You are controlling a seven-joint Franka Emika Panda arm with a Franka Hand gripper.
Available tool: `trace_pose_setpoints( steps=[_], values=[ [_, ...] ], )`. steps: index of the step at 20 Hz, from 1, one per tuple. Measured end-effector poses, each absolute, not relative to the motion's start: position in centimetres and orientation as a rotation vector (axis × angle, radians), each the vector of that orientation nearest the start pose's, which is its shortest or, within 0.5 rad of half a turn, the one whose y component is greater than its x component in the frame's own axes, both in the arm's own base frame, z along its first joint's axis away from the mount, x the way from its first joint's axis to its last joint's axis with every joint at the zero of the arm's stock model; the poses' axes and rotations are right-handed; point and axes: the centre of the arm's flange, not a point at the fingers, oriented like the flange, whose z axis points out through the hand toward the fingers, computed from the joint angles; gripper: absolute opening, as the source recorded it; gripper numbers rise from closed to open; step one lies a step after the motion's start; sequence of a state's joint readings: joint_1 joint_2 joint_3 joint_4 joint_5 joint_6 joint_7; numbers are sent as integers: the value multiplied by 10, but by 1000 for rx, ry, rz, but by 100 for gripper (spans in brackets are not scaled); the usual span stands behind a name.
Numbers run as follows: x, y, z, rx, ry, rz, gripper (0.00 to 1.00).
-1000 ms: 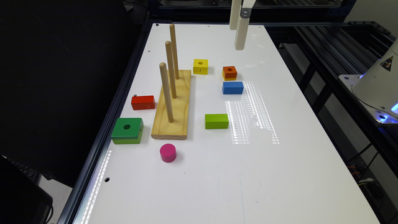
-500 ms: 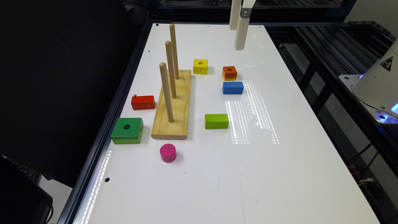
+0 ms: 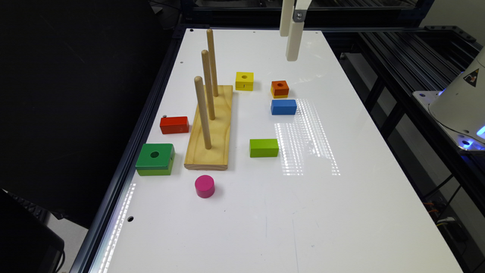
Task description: Pick up yellow block.
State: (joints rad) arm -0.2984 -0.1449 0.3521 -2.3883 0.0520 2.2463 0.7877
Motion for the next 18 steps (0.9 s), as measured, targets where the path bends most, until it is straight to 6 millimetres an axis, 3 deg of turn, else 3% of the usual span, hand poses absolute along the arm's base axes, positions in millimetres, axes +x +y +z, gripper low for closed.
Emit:
trace_pose_setpoints(
  steps=[18],
  values=[
    [477,9,373,-2915,1201,-5,100]
  ],
)
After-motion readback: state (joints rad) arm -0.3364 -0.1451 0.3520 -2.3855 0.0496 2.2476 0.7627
